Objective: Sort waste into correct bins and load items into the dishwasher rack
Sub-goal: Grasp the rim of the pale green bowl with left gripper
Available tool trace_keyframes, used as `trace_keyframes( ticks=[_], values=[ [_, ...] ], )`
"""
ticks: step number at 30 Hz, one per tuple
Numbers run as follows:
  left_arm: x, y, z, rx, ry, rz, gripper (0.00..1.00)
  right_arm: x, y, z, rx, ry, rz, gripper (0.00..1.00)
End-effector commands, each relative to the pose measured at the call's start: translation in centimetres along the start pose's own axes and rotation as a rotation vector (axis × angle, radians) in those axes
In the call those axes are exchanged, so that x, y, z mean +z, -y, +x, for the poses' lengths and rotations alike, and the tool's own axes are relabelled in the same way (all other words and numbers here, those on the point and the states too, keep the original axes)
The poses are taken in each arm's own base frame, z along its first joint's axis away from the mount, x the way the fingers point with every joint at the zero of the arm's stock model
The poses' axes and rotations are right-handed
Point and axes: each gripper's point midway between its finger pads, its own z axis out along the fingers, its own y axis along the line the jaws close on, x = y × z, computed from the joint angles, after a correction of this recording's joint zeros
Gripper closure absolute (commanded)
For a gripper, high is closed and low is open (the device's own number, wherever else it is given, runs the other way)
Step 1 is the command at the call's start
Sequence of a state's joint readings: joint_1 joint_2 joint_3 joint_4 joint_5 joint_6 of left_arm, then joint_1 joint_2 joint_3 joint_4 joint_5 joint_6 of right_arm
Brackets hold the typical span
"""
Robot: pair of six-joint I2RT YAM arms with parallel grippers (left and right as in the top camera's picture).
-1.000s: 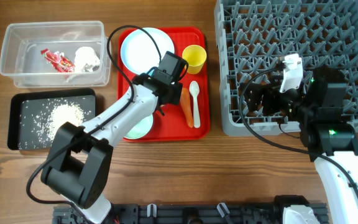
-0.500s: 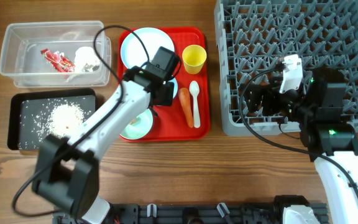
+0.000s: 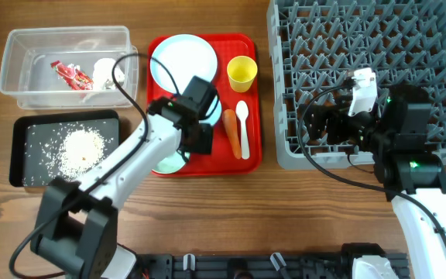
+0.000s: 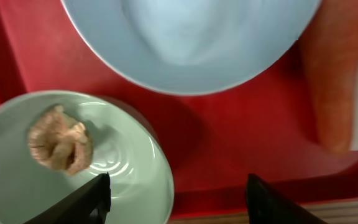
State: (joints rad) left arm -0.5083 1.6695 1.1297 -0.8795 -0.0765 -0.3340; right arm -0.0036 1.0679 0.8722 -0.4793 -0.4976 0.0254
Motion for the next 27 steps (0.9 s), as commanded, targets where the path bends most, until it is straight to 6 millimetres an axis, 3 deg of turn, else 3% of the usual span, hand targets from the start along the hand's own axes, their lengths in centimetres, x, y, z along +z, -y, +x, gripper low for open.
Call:
trace_keyframes(
  ticks=[1,11,14,23,27],
  values=[
    [1.9,0.2,1.6,-0.018,-0.036,0.024,0.32,-0.3,-0.4,-0.9,0.0,0.017,-0.019,0.0],
    [5.0,-0.2,3.1,-0.019,-0.012,0.033,0.58,-0.3,-0.4,-0.9,0.004,0.017,-0.019,0.0],
    [5.1,-0.3,3.1,-0.019,-0.01,0.033,0.71,-0.3,-0.4,-1.0,0.003,0.019,-0.018,0.0],
    [5.1,-0.1,2.8,-0.021,0.003,0.039,0.94,-0.3,-0.4,-1.1,0.0,0.023,-0.018,0.0],
    [4.6,0.1,2.1,-0.023,0.019,0.046,0.96,-0.3,-0.4,-1.1,0.0,0.023,-0.018,0.0]
  ],
)
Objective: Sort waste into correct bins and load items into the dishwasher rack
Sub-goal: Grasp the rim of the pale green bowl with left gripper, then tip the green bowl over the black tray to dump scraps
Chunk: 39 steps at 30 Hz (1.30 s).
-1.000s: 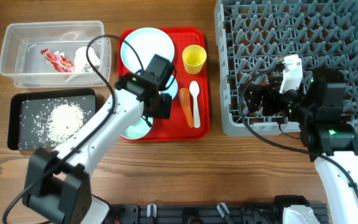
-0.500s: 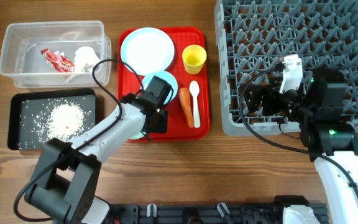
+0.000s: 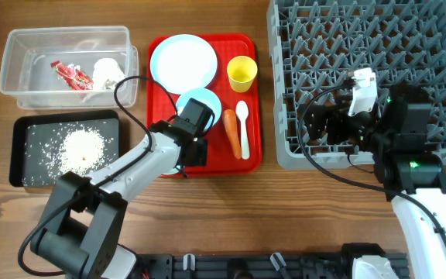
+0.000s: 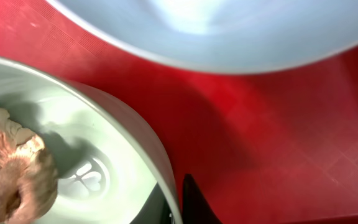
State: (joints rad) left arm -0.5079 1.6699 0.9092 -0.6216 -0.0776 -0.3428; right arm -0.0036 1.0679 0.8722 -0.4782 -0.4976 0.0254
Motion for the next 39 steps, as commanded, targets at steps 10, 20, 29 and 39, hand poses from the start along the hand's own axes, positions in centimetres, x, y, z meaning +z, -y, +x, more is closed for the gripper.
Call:
trace_keyframes(
  ticks=[10,20,29,39],
  values=[
    [-5.6,0.9,-3.1,-0.045,-0.012,0.054,0.96,-0.3,-0.4,-1.1,0.001,0.022,-0.018,0.0],
    [-9.9,-5.4,-5.9,-0.316,0.026,0.189,0.96,-0.3,-0.4,-1.2,-0.002,0.028,-0.019,0.0],
    [-12.8,-13.9,-9.1,-0.516,0.193,0.533,0.96,-0.3,-0.4,-1.2,-0.003,0.028,-0.019,0.0],
    [-18.2,-20.1,-10.0,-0.539,0.489,0.985,0.96,-0.3,-0.4,-1.2,0.001,0.028,-0.019,0.0]
  ],
)
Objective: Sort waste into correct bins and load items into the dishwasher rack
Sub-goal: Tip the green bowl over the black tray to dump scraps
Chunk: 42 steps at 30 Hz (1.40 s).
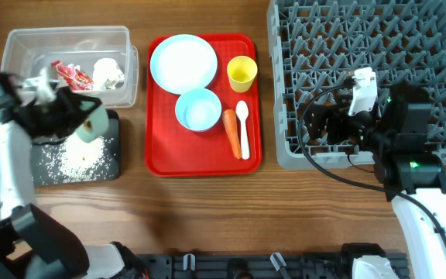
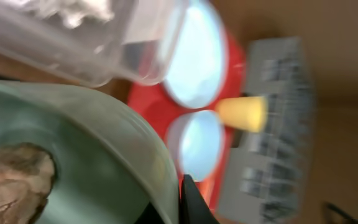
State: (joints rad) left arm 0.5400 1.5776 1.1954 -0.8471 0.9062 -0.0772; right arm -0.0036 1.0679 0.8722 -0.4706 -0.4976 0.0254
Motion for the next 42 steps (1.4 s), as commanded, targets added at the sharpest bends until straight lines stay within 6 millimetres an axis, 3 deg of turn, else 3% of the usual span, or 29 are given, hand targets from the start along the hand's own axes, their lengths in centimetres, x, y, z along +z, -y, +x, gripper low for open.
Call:
trace_keyframes(
  ticks=[1,5,10,15,20,23,35,39,42],
  values=[
    [-2.2,2.2,-1.4,0.054,0.039,0.304,0.96,-0.3,-0.4,-1.1,0.017,0.022,-0.019,0.0],
    [-2.4,-1.2,-2.4,-0.034,0.058,0.298,0.96,-0.3,-0.4,-1.0,0.02,0.022,-0.019,0.0],
    [-1.7,-3.9,-2.8,-0.128,0.049,0.315,0.96,-0.3,-0.4,-1.1,0.02,0.022,-0.019,0.0],
    [-2.7,-3.0,-3.3,-0.252,0.051,0.538,0.96,-0.3,-0.4,-1.0,0.02,0.022,-0.019,0.0],
    [-3.2,-3.6,-3.8,-0.241,0.078,0.54,0.96,-0.3,-0.4,-1.0,0.021,0.021,-0.019,0.0],
    [-4.2,-2.5,-3.8,-0.283,0.078,0.625,0.96,-0.3,-0.4,-1.0,0.021,0.021,-0.019,0.0],
    [-4.2,-2.5,-3.7,-0.31,0.073,0.624,0.96,-0.3,-0.4,-1.1,0.019,0.022,-0.019,0.0],
    [-4.3,-2.3,-3.1,-0.431,0.034,0.63,0.96,-0.3,-0.4,-1.1,0.018,0.025,-0.019,0.0],
    [-3.8,-3.5,-3.4,-0.268,0.083,0.558,0.96,-0.3,-0.4,-1.2,0.019,0.026,-0.019,0.0]
  ],
)
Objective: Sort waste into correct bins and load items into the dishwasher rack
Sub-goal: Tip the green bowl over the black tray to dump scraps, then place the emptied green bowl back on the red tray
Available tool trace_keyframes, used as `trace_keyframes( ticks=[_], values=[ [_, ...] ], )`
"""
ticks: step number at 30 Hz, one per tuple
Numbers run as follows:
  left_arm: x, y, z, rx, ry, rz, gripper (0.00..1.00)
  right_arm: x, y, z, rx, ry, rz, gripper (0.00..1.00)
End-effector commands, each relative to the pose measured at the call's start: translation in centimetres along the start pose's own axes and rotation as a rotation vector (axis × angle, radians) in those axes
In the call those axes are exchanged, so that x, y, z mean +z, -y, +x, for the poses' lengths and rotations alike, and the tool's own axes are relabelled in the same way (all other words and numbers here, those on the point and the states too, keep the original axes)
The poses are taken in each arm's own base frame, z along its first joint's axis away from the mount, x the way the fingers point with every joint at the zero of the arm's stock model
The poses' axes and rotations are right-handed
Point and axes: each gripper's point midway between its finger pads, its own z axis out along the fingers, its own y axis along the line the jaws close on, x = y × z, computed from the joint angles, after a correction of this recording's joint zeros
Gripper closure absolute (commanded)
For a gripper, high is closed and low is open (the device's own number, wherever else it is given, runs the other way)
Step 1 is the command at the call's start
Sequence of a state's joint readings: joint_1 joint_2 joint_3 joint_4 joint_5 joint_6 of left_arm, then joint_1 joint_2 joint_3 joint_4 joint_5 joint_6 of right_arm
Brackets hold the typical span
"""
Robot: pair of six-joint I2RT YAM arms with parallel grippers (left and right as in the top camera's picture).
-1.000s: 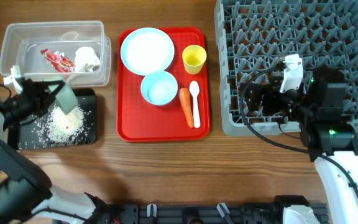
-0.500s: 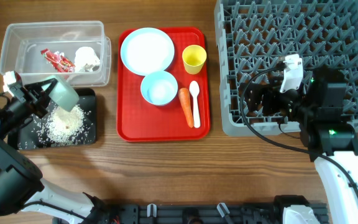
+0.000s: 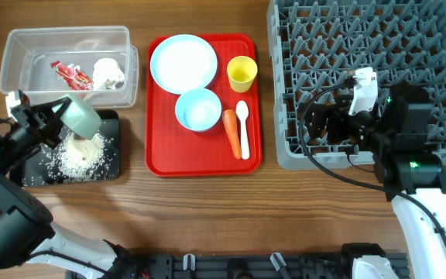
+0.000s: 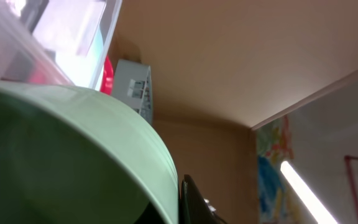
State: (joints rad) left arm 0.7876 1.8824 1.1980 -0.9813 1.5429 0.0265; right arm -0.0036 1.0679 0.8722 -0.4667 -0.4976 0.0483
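My left gripper (image 3: 59,122) is shut on the rim of a pale green bowl (image 3: 80,115). The bowl is tipped steeply on its side over the black waste tray (image 3: 29,167), above the pile of white scraps (image 3: 82,149). In the left wrist view the green bowl (image 4: 61,155) fills the lower left. One dark fingertip (image 4: 190,200) lies against its outer rim, and no food shows inside. My right gripper (image 3: 321,124) hangs over the front edge of the grey dishwasher rack (image 3: 370,46); its jaws are not clear.
A clear bin (image 3: 22,77) behind the black tray holds a red wrapper (image 3: 72,74) and crumpled white paper (image 3: 108,72). The red tray (image 3: 157,159) carries a light blue plate (image 3: 183,62), a blue bowl (image 3: 198,109), a yellow cup (image 3: 241,73), a carrot (image 3: 231,132) and a white spoon (image 3: 243,128).
The green bowl is tipped further over the black tray, and the brown lump seen inside it no longer shows in the wrist view. My left arm now sits lower and further left. The right arm is unchanged.
My left gripper stood open over the green bowl with a brown food lump on the red tray's front left. Then it sat on the bowl's rim. Later the bowl was held tilted over the black tray, and now it is tipped steeply there.
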Motion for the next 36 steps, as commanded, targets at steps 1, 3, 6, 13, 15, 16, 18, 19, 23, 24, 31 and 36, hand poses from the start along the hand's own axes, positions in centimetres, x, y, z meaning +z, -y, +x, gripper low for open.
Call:
trace_keyframes(
  ticks=[1,3,6,13,15,16,18,19,23,24,31,36],
  values=[
    [-0.8,-2.2,-1.7,0.141,0.033,-0.145,0.96,-0.3,-0.4,-1.1,0.004,0.022,-0.02,0.0],
    [-0.9,-2.6,-1.8,0.118,0.036,-0.173,0.96,-0.3,-0.4,-1.0,0.004,0.022,-0.02,0.0],
    [-0.7,-2.1,-1.6,0.119,0.031,-0.144,0.96,-0.3,-0.4,-1.1,0.002,0.025,-0.019,0.0],
    [0.2,2.4,-1.1,0.231,0.001,-0.025,0.96,-0.3,-0.5,-1.6,0.01,0.044,-0.021,0.0],
    [0.9,4.1,-0.5,0.291,-0.019,-0.024,0.96,-0.3,-0.5,-1.6,0.01,0.045,-0.021,0.0],
    [1.6,5.2,0.3,0.335,-0.039,-0.027,0.96,-0.3,-0.5,-1.6,0.01,0.044,-0.021,0.0],
    [3.2,6.7,2.2,0.409,-0.083,-0.053,0.96,-0.3,-0.5,-1.6,0.01,0.044,-0.021,0.0],
    [3.9,7.1,3.1,0.434,-0.102,-0.07,0.96,-0.3,-0.5,-1.6,0.009,0.044,-0.021,0.0],
    [8.5,6.3,8.3,0.571,-0.233,-0.274,0.96,-0.3,-0.5,-1.8,0.007,0.051,-0.021,0.0],
    [9.6,5.3,9.5,0.603,-0.264,-0.353,0.96,-0.3,-0.5,-1.8,0.006,0.051,-0.022,0.0],
    [12.3,-3.6,15.0,0.703,-0.407,-0.977,0.96,-0.3,-0.5,-1.6,0.009,0.044,-0.021,0.0],
    [12.4,-6.6,17.9,0.761,-0.431,-1.222,0.96,-0.3,-0.5,-1.5,0.013,0.038,-0.02,0.0]
  ],
)
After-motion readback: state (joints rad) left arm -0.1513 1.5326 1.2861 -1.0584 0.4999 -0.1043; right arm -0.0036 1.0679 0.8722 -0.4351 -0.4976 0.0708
